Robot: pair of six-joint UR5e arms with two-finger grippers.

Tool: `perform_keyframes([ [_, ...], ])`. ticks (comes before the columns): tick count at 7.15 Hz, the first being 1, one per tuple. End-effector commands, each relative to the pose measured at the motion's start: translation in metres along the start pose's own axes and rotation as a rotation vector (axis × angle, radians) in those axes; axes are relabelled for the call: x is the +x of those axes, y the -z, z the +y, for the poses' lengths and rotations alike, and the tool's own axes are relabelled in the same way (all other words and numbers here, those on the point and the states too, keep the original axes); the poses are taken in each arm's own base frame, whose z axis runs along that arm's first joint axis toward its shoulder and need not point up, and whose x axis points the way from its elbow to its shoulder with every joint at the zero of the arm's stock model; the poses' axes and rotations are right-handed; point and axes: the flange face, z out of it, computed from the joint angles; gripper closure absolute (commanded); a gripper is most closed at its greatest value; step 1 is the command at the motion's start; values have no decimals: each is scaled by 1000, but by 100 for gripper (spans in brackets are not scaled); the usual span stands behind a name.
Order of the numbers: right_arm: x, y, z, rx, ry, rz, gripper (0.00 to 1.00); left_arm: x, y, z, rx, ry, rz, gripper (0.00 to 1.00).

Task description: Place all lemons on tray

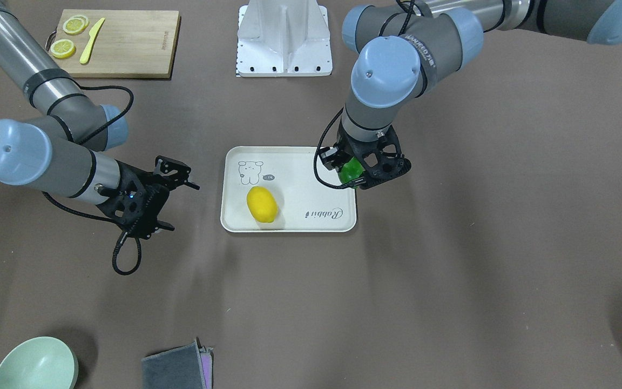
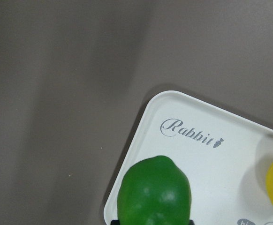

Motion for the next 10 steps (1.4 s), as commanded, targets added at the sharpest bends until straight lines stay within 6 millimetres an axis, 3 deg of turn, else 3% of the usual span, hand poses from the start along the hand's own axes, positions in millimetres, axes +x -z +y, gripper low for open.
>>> perform_keyframes([
  [1, -17, 36, 42, -64, -117, 49, 1, 13, -45, 10, 14, 22, 5, 100],
  [2, -24, 48, 71, -80, -147, 67, 1, 15, -60, 11, 28, 15, 2, 100],
  [3, -21, 56, 107, -96, -175, 92, 1, 17, -72, 17, 25, 26, 4, 89],
  [4, -4, 69, 129, -96, -215, 116, 1, 19, -79, 20, 43, 20, 2, 78],
  [6, 44, 95, 170, -94, -329, 171, 1, 19, -87, 24, 45, 17, -4, 50],
  [7, 66, 112, 182, -79, -389, 203, 1, 20, -91, 29, 55, 12, -9, 27],
  [8, 96, 141, 193, -67, -479, 263, 1, 21, -90, 30, 56, 18, -7, 2],
  [9, 120, 178, 207, -54, -588, 305, 1, 21, -88, 30, 58, 12, 10, 2],
  [10, 138, 201, 219, -62, -681, 329, 1, 19, -84, 30, 56, 5, 17, 2],
])
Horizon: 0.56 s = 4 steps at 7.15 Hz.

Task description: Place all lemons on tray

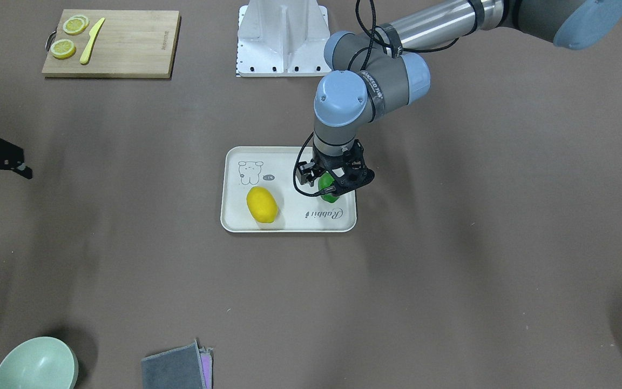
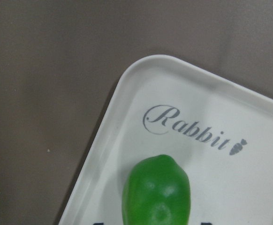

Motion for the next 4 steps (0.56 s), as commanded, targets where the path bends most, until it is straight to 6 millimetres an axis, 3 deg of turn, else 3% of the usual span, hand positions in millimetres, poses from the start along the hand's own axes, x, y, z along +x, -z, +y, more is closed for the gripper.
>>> perform_keyframes([
  [1, 55, 37, 2, -9, -180, 49, 1, -13, 23, -22, 14, 0, 23, 2],
  [2, 68, 46, 3, 6, -206, 86, 1, -54, 36, -37, -19, -75, 23, 2],
  [4, 124, 55, 8, 16, -307, 130, 1, -163, 74, -102, -31, -157, 37, 2],
])
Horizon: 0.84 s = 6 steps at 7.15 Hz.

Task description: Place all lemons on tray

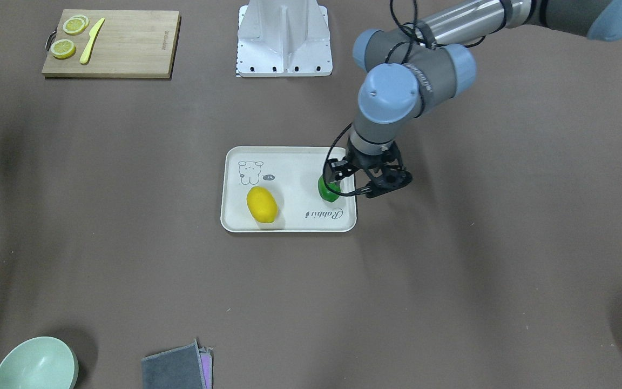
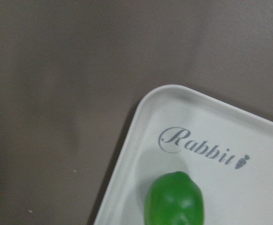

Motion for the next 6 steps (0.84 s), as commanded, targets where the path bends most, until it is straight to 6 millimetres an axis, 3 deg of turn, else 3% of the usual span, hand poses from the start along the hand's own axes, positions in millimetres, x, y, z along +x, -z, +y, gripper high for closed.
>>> perform_keyframes([
  [1, 54, 3, -5, 1, -90, 27, 1, -121, 37, -51, -26, -85, 5, 2],
  [4, 97, 3, -4, -5, -88, 41, 1, -264, 42, -98, -36, -172, -37, 2],
  [6, 109, 8, -3, 8, -101, 84, 1, -405, 37, -116, -71, -231, -70, 2],
])
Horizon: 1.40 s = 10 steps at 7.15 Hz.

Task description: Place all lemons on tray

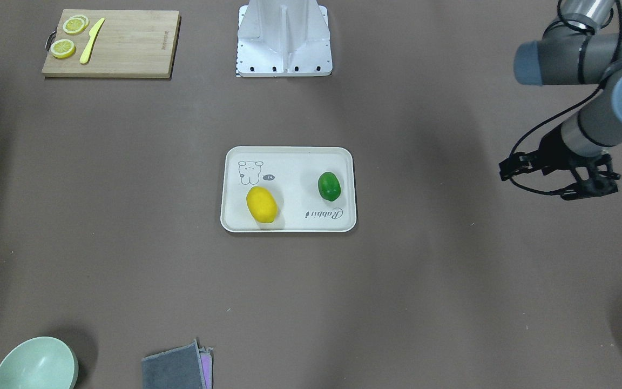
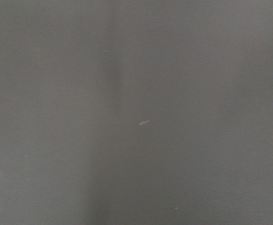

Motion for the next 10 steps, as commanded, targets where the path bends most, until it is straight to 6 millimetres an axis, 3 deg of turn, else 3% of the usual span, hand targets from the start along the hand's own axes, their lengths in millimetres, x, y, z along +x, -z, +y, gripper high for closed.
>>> perform_keyframes([
  [1, 19, 4, 1, 10, -12, 33, 1, -168, -15, 11, -45, -22, -33, 2],
  [2, 30, 1, 0, 3, -8, 35, 1, -196, -12, 9, -43, -68, -12, 2],
  [3, 32, 2, 0, -4, -17, 39, 1, -230, -10, 24, -39, -40, -3, 2],
  [5, 33, 8, 1, 8, -17, 42, 1, -274, 22, 38, 15, -37, 38, 2],
  [7, 32, 9, 1, 10, -15, 40, 1, -282, 43, 96, 23, 22, 108, 2],
  [9, 34, 9, 9, 9, -19, 36, 0, -306, 55, 109, -25, 154, 97, 2],
  [10, 38, 5, 12, 4, -24, 41, 0, -316, 64, 102, -24, 152, 14, 2],
])
